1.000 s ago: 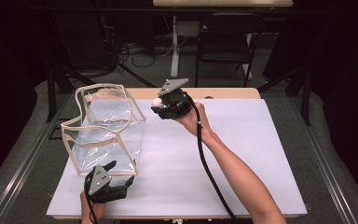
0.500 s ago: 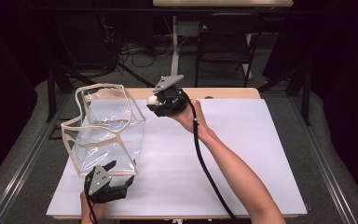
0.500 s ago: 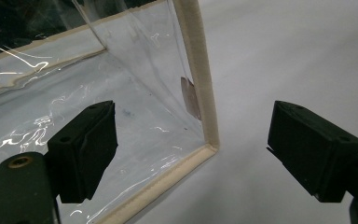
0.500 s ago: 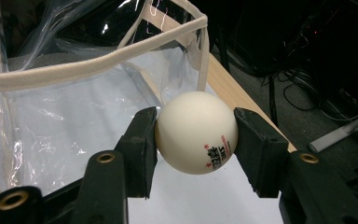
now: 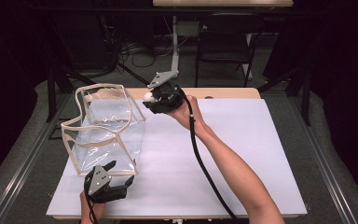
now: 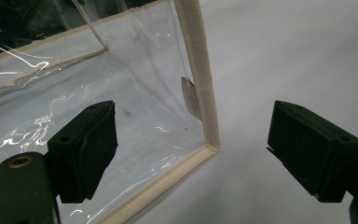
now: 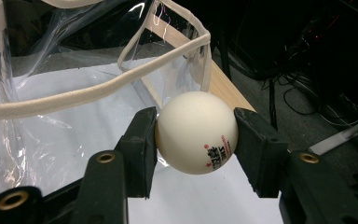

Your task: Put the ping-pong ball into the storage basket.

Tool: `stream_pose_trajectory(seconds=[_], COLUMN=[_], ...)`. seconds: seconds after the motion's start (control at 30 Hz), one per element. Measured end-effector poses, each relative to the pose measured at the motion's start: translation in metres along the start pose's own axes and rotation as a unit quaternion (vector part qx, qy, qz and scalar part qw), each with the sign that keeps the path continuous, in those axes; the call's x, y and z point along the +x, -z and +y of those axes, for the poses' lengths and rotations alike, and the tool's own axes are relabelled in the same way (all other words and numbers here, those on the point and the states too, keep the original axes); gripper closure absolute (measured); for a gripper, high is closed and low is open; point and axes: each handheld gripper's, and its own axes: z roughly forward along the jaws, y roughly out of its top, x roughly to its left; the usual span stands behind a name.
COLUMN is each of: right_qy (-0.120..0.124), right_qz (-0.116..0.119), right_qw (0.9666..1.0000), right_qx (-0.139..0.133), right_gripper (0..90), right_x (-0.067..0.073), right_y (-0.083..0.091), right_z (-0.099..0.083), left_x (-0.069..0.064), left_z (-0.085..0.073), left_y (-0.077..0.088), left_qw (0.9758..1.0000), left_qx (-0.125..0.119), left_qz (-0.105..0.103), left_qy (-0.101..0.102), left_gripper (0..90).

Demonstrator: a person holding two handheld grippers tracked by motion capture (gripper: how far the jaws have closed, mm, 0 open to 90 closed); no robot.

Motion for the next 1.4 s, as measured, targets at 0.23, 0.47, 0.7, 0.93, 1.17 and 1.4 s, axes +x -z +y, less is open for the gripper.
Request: stream_pose_trajectory(seconds=[0.23, 0.47, 0.7, 0.93, 1.17, 1.4], right_qy=[0.003, 0.005, 0.005, 0.008, 0.011, 0.012], right_qz=[0.002, 0.002, 0.002, 0.004, 0.006, 0.008], right_qw=[1.0000, 1.0000, 1.0000, 0.9999, 0.9999, 0.9999], right_qx=[0.002, 0.002, 0.004, 0.005, 0.008, 0.008], right_gripper=[51.1, 51.2, 51.2, 51.1, 51.2, 51.1], right_x=[0.001, 0.000, 0.000, 0.002, 0.003, 0.003], right_y=[-0.002, -0.002, -0.003, -0.005, -0.005, -0.007], right_z=[0.006, 0.011, 0.015, 0.020, 0.025, 0.029], left_x=[0.000, 0.000, 0.000, 0.000, 0.000, 0.000], left_z=[0.000, 0.000, 0.000, 0.000, 0.000, 0.000], left_y=[0.000, 0.000, 0.000, 0.000, 0.000, 0.000], left_qw=[1.0000, 1.0000, 1.0000, 1.0000, 1.0000, 1.0000], left_qx=[0.000, -0.001, 0.001, 0.000, 0.001, 0.001], left_qz=[0.000, 0.000, -0.001, 0.000, -0.001, -0.001], left_qy=[-0.001, 0.000, -0.001, -0.001, -0.001, -0.002], left_gripper=[16.0, 16.0, 15.9, 16.0, 15.9, 15.9])
